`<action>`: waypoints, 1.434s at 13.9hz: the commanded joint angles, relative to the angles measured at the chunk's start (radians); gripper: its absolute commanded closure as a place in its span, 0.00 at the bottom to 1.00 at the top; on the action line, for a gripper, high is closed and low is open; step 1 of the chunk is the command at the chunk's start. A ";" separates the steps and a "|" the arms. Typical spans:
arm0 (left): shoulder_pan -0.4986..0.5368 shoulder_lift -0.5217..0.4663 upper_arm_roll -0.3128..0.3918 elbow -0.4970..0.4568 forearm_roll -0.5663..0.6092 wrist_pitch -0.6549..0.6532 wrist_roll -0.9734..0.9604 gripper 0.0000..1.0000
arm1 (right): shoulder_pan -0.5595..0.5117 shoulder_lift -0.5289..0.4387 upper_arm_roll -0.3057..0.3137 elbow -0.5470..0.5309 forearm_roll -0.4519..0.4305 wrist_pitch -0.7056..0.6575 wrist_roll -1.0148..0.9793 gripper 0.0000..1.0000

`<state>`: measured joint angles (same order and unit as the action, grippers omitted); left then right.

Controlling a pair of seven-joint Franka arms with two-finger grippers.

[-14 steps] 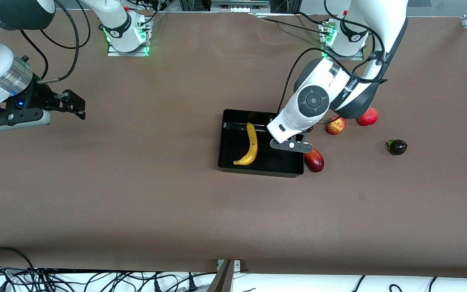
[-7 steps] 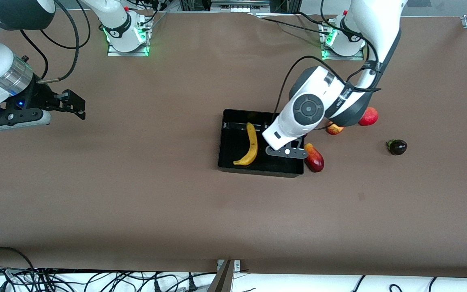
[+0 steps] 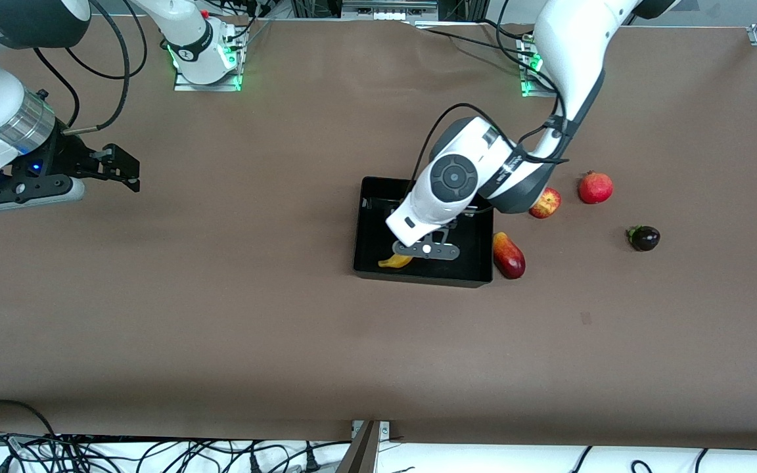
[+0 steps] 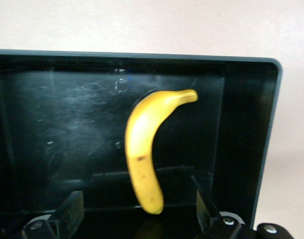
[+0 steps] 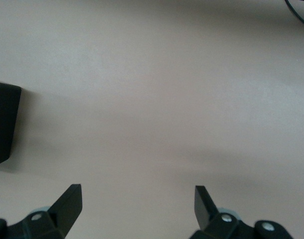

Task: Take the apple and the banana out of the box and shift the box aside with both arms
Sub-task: 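Lower the left gripper into the tray and grasp the yellow banana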

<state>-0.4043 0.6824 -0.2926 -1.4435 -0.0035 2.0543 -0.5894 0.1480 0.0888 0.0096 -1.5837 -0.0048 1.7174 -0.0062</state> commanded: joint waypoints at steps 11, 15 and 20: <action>-0.088 0.141 0.016 -0.092 0.091 0.147 -0.052 0.00 | 0.038 -0.009 0.007 0.011 -0.001 -0.018 0.000 0.00; -0.085 0.138 0.015 -0.092 0.091 0.139 -0.055 1.00 | 0.039 -0.012 0.007 0.011 -0.004 -0.053 0.003 0.00; -0.070 0.074 0.013 -0.058 0.088 0.072 -0.056 1.00 | 0.039 -0.012 0.007 0.011 -0.011 -0.042 0.003 0.00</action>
<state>-0.4728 0.8021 -0.2831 -1.5217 0.0697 2.1699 -0.6261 0.1872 0.0838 0.0164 -1.5825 -0.0047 1.6836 -0.0061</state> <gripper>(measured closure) 0.630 0.000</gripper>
